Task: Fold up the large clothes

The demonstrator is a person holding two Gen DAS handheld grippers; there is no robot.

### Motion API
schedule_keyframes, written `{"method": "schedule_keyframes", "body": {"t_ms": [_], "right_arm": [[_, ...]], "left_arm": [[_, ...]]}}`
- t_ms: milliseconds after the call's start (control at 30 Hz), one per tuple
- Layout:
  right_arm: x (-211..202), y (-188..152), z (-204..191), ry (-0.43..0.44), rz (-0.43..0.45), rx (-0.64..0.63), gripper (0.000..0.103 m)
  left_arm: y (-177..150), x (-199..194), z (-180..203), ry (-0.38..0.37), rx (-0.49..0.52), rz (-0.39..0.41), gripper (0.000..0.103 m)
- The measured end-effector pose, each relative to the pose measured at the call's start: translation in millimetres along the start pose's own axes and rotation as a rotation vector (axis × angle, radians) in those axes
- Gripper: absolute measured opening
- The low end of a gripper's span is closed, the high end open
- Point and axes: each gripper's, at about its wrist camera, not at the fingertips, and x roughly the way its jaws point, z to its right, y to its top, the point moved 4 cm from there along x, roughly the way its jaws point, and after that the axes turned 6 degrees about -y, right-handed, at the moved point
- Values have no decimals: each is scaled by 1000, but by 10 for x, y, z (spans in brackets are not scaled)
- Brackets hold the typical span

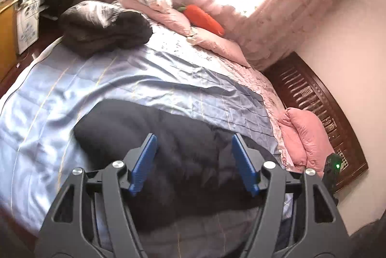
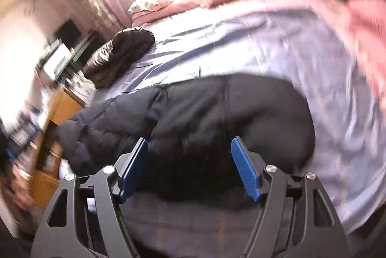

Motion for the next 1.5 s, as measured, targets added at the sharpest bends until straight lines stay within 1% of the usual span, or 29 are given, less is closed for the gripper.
{"method": "schedule_keyframes", "body": {"t_ms": [33, 67, 100, 133, 167, 200, 267, 300, 333, 400, 467, 567, 700, 767, 833, 867, 900, 1000, 1067, 1100, 1167, 1200, 1267, 1300, 1333, 1367, 1400, 1467, 1500], "right_arm": [[107, 50, -28, -32, -1, -30, 72], [232, 76, -23, -91, -18, -56, 72], [332, 99, 47, -128, -37, -58, 72], [416, 46, 153, -165, -74, -46, 72], [486, -25, 273, -179, -111, -28, 71], [545, -97, 386, -191, -140, -16, 70], [668, -274, 648, -222, -189, 4, 70], [709, -335, 713, -230, -215, 13, 70], [821, -383, 780, -238, -247, 23, 69], [1068, -526, 910, -258, -314, 39, 69], [1317, -667, 951, -283, -366, 53, 70], [1540, -764, 929, -340, -387, 25, 72], [1631, -788, 827, -401, -362, -41, 73], [1589, -775, 807, -404, -360, -48, 73], [1393, -735, 786, -379, -355, -43, 73], [1260, -712, 762, -363, -341, -37, 73], [1037, -664, 710, -334, -315, -23, 73], [579, -498, 491, -263, -206, -33, 75], [504, -365, 341, -262, -163, -79, 76], [519, -294, 303, -258, -153, -94, 76], [607, -87, 225, -276, -102, -123, 76], [667, -2, 205, -284, -93, -131, 76], [1000, 150, 181, -259, -155, -133, 76], [1148, 190, 179, -260, -198, -137, 76], [1380, 173, 216, -293, -255, -144, 76], [1609, 128, 273, -298, -306, -135, 81], [1807, 91, 323, -288, -340, -125, 90], [2028, 51, 389, -304, -334, -135, 102], [2100, 54, 404, -310, -315, -147, 102]], "left_arm": [[14, 176, -30, 34, -8, -38, 65], [-46, 396, -151, 74, -47, -103, 56], [-164, 565, -313, 94, -111, -167, 49], [-325, 700, -485, 102, -178, -236, 47], [-424, 762, -596, 121, -209, -267, 43], [-561, 820, -730, 169, -233, -293, 37], [-752, 890, -944, 222, -275, -337, 26], [-890, 942, -1027, 239, -302, -372, 24], [-931, 949, -1102, 249, -304, -395, 24], [-1154, 1112, -1136, 293, -271, -480, 24], [-1282, 1259, -1097, 308, -249, -542, 24], [-1346, 1484, -1139, 323, -253, -596, 24], [-1306, 1561, -1181, 319, -295, -598, 23], [-1297, 1442, -1172, 298, -300, -555, 22], [-1192, 1148, -998, 268, -248, -472, 41], [-1150, 1019, -917, 263, -221, -432, 61], [-1089, 834, -784, 266, -182, -377, 65], [-855, 547, -412, 225, -82, -261, 65], [-644, 607, -227, 206, -27, -228, 62], [-531, 673, -204, 211, -10, -216, 57], [-345, 980, -247, 241, 0, -253, 55], [-272, 1211, -323, 237, -37, -300, 50], [-221, 1582, -470, 272, -81, -410, 48], [-219, 1706, -570, 301, -87, -435, 45], [-210, 1799, -652, 322, -105, -441, 44], [-227, 1873, -788, 333, -104, -441, 42], [-210, 1924, -796, 341, -95, -442, 37], [-235, 2013, -935, 335, -110, -454, 34], [-263, 2071, -1017, 329, -133, -465, 32]]}}
